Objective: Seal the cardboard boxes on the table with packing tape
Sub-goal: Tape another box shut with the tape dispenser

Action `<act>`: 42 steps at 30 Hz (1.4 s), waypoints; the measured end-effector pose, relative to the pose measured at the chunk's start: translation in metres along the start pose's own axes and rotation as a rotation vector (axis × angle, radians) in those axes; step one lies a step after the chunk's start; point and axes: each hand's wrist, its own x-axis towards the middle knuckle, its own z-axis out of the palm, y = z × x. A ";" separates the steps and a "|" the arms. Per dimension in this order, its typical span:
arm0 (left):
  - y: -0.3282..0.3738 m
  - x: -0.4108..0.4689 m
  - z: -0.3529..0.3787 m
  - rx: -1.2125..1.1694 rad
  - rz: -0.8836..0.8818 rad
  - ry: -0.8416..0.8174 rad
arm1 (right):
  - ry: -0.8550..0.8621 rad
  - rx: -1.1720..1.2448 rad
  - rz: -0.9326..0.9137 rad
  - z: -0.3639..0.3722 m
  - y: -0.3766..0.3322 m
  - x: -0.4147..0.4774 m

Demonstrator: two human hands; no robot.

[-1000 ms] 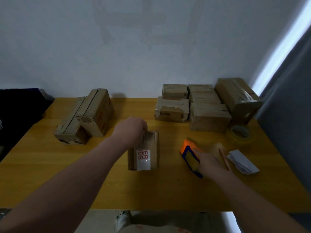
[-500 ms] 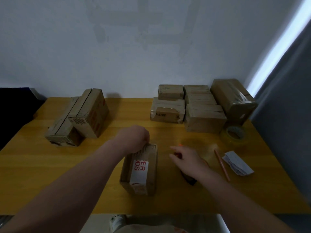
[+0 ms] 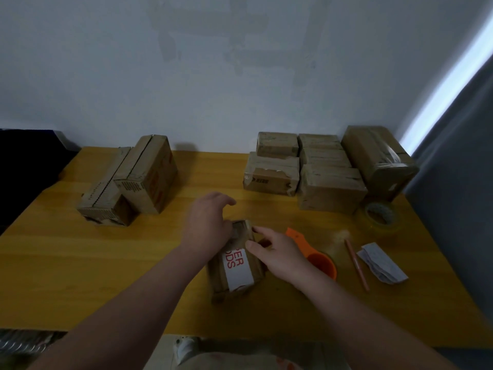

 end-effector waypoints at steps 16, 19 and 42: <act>-0.014 -0.046 0.018 0.008 0.261 -0.133 | -0.013 0.315 0.119 0.007 -0.003 -0.002; -0.016 -0.050 0.024 0.086 0.266 -0.215 | 0.075 0.100 -0.020 0.003 0.005 -0.004; -0.046 -0.048 0.020 0.043 0.456 -0.257 | 0.208 0.125 -0.094 0.001 0.012 0.027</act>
